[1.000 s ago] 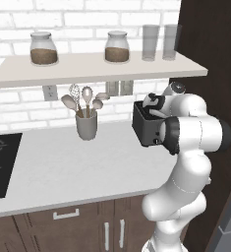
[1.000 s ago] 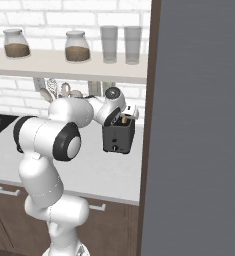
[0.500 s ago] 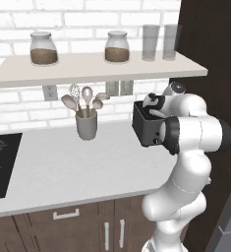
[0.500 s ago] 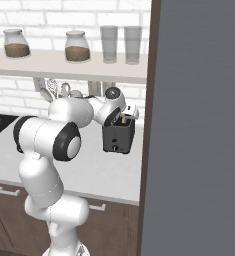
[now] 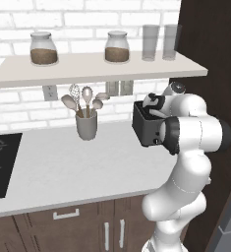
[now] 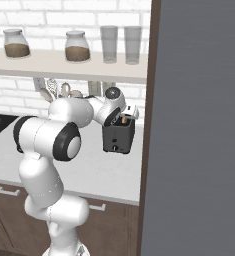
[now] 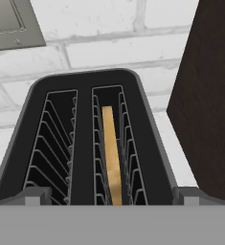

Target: Start the toaster. Once the lever pops up, take the bread to the plate on the dining counter.

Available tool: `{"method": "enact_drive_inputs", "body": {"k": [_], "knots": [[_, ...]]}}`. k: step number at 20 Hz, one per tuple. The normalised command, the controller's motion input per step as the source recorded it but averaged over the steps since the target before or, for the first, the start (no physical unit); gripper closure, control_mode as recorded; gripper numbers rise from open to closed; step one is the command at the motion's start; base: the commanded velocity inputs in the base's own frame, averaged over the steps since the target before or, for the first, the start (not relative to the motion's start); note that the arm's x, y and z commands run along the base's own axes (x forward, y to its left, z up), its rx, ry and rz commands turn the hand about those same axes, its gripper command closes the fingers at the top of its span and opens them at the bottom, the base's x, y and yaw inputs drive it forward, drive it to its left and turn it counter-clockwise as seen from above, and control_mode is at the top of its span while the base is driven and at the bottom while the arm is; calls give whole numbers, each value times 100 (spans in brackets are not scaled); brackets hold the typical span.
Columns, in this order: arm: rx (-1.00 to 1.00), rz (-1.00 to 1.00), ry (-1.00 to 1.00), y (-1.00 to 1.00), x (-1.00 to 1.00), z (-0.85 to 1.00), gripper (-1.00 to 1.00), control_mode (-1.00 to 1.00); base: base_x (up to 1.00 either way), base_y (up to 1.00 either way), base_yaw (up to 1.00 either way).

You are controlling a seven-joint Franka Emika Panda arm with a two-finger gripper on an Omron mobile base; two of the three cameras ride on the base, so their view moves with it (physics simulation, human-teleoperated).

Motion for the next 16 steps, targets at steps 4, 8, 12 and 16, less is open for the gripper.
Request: {"method": "enact_drive_inputs", "body": {"k": [4,8,12,16], "knots": [[0,0,0,0,0,0,-100,-100,0,0,0],[0,0,0,0,0,0,-100,-100,0,0,0],[0,0,0,0,0,0,-100,-100,0,0,0],[0,0,0,0,0,0,-100,-100,0,0,0]]}}
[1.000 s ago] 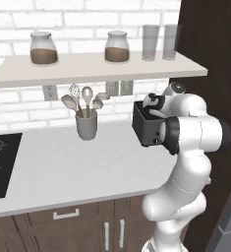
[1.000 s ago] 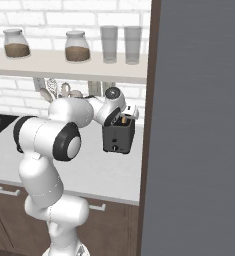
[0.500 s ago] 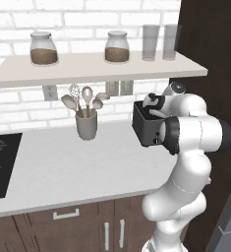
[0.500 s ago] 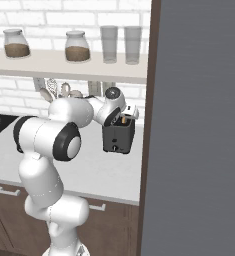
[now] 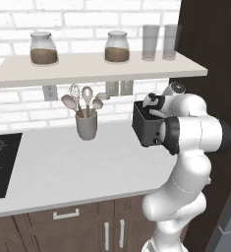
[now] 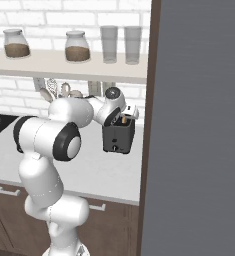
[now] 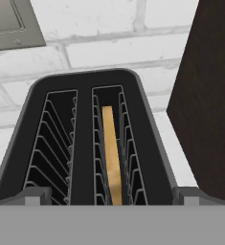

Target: Start the toaster. Once the lever pops up, take the bread to the plate on the dining counter.

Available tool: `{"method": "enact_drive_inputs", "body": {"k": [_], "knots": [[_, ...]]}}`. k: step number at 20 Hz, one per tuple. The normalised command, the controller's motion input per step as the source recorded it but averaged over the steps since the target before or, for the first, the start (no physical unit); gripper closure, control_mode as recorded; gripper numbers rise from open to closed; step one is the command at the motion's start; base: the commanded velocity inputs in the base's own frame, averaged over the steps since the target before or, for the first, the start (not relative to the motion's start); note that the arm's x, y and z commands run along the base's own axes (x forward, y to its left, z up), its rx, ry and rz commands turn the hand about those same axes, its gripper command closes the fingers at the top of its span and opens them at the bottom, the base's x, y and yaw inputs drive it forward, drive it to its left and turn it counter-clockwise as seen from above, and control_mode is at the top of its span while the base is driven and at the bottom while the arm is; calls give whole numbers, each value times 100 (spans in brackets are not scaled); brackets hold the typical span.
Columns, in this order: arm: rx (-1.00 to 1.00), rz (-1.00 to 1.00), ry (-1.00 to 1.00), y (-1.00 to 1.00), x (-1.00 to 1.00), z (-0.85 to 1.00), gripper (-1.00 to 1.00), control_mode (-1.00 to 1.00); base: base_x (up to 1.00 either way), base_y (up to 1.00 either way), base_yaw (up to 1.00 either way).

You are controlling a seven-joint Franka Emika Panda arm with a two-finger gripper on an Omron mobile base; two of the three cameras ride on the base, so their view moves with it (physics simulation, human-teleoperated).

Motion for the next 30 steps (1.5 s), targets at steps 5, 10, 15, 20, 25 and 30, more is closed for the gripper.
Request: {"method": "enact_drive_inputs", "body": {"k": [5,10,15,20,25,30], "knots": [[0,0,0,0,0,0,-100,-100,0,0,0],[0,0,0,0,0,0,-100,-100,0,0,0],[0,0,0,0,0,0,-100,-100,0,0,0],[0,0,0,0,0,0,-100,-100,0,0,0],[0,0,0,0,0,0,-100,-100,0,0,0],[0,0,0,0,0,0,-100,-100,0,0,0]]}}
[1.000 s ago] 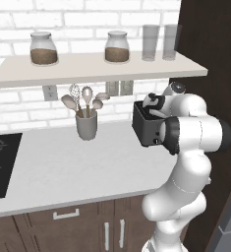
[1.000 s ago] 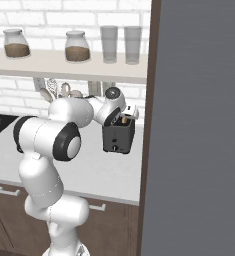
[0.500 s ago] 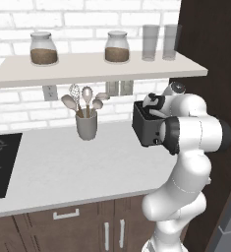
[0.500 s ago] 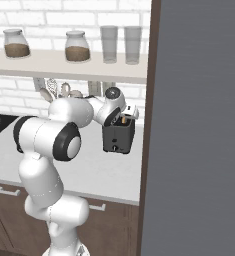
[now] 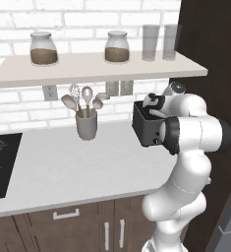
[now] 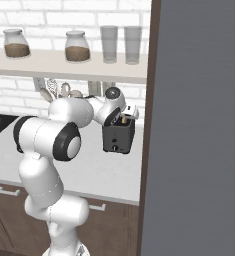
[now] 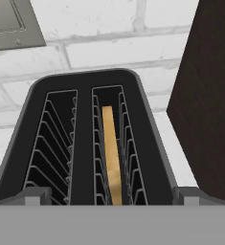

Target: Start the toaster. Once the lever pops up, take the bread to the plate on the dining counter.

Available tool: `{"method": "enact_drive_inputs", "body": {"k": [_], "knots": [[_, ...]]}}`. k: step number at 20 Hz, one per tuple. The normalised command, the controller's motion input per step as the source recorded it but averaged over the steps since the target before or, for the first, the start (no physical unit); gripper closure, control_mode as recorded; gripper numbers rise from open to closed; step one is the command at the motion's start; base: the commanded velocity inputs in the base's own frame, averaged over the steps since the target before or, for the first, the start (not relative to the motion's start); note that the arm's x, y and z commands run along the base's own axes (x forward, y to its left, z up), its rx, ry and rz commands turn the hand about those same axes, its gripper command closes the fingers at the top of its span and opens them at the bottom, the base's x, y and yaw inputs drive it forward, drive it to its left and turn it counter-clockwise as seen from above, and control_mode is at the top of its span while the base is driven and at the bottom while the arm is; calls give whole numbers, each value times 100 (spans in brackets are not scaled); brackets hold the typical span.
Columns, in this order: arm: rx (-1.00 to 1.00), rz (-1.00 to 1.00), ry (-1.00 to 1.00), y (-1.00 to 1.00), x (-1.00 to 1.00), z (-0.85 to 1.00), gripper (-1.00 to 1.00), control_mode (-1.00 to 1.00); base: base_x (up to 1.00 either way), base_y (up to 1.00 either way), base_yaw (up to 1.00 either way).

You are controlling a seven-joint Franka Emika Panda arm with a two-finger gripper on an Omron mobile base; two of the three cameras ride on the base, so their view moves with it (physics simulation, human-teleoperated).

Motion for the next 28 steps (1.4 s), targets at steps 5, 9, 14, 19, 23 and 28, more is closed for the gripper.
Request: {"method": "enact_drive_inputs", "body": {"k": [5,9,14,19,23,28], "knots": [[0,0,0,0,0,0,-100,-100,0,0,0],[0,0,0,0,0,0,-100,-100,0,0,0],[0,0,0,0,0,0,-100,-100,0,0,0],[0,0,0,0,0,0,-100,-100,0,0,0],[0,0,0,0,0,0,-100,-100,0,0,0],[0,0,0,0,0,0,-100,-100,0,0,0]]}}
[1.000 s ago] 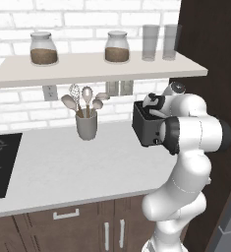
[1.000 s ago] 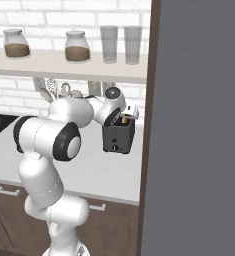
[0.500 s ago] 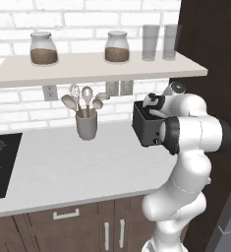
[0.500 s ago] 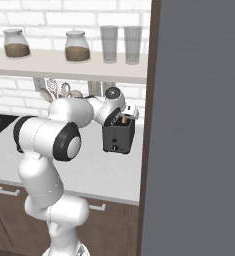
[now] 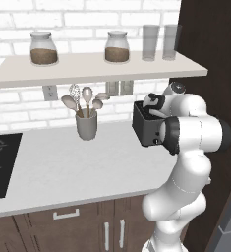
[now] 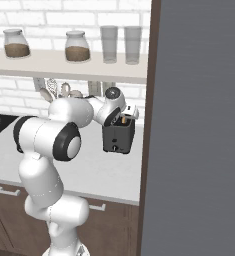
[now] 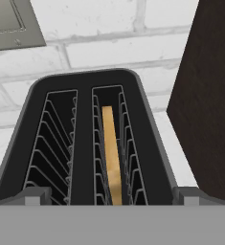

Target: Start the toaster. Once the lever pops up, take the bread to the plate on the dining counter.

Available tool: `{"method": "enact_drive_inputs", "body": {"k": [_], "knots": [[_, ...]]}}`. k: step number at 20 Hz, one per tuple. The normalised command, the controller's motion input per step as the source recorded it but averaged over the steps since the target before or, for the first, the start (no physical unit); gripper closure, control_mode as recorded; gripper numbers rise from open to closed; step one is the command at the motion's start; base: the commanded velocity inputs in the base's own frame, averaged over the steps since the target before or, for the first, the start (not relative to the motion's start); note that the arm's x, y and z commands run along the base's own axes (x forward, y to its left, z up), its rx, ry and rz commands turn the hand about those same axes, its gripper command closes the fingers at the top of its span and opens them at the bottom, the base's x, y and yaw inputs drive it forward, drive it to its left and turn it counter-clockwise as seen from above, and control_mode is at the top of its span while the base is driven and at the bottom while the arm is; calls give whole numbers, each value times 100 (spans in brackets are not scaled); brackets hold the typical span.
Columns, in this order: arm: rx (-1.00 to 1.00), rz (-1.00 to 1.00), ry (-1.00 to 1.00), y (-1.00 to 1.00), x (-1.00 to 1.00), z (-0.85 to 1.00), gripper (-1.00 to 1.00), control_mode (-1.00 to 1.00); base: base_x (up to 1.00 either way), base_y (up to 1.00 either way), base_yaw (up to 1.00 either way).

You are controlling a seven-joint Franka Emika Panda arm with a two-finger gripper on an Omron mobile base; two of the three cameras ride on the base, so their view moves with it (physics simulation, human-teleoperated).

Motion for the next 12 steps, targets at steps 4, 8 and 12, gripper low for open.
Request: {"method": "enact_drive_inputs", "body": {"k": [4,8,12], "knots": [[0,0,0,0,0,0,-100,-100,0,0,0],[0,0,0,0,0,0,-100,-100,0,0,0],[0,0,0,0,0,0,-100,-100,0,0,0]]}}
